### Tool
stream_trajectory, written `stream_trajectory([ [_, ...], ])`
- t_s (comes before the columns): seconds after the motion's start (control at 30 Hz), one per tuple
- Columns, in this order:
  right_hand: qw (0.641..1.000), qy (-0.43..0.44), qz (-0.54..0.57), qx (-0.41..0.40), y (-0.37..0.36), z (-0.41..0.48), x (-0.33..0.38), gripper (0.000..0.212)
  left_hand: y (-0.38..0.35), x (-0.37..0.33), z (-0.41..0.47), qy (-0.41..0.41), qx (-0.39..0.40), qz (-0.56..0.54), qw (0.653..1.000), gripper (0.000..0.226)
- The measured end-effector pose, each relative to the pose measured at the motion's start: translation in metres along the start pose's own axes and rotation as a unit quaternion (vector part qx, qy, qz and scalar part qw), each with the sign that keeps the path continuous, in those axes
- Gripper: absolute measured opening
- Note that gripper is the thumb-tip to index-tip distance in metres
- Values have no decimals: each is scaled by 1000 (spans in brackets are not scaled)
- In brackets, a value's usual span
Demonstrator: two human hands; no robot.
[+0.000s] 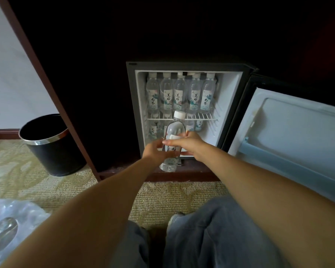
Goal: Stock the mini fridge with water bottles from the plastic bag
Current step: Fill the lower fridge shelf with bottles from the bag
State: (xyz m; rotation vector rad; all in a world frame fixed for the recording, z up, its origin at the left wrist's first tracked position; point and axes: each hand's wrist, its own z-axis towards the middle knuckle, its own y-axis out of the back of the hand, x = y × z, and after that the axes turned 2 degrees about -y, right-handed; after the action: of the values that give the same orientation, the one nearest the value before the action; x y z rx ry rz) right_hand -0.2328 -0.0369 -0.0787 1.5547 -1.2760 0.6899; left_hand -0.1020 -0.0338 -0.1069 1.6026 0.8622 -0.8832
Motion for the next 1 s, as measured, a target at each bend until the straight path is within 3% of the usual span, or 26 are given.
stream_trajectory([
  [0.17,1000,15,-6,-21,-2,30,-17,74,-22,12,22,8,-22,-26,999,65],
  [0.33,988,50,-85,-121,5,70,-37,70,-65,18,55,-34,-90,-31,995,45],
  [0.43,977,39,-93,-187,20,101,-46,65,-103,19,89,1,-72,-90,993,53],
  [0.57,962,-19,9,-273,36,148,-73,61,-144,27,137,50,-16,-176,983,45],
  [0.67,955,-37,7,-293,39,173,-98,49,-161,34,164,160,59,-291,941,44],
  [0.77,955,-47,-1,-294,39,191,-114,53,-174,41,179,239,45,-376,894,40],
  [0.9,957,-44,-29,-285,37,214,-122,64,-188,47,191,263,13,-450,853,37],
  [1.0,952,-43,-30,-302,36,233,-124,66,-191,52,204,265,0,-460,848,41],
])
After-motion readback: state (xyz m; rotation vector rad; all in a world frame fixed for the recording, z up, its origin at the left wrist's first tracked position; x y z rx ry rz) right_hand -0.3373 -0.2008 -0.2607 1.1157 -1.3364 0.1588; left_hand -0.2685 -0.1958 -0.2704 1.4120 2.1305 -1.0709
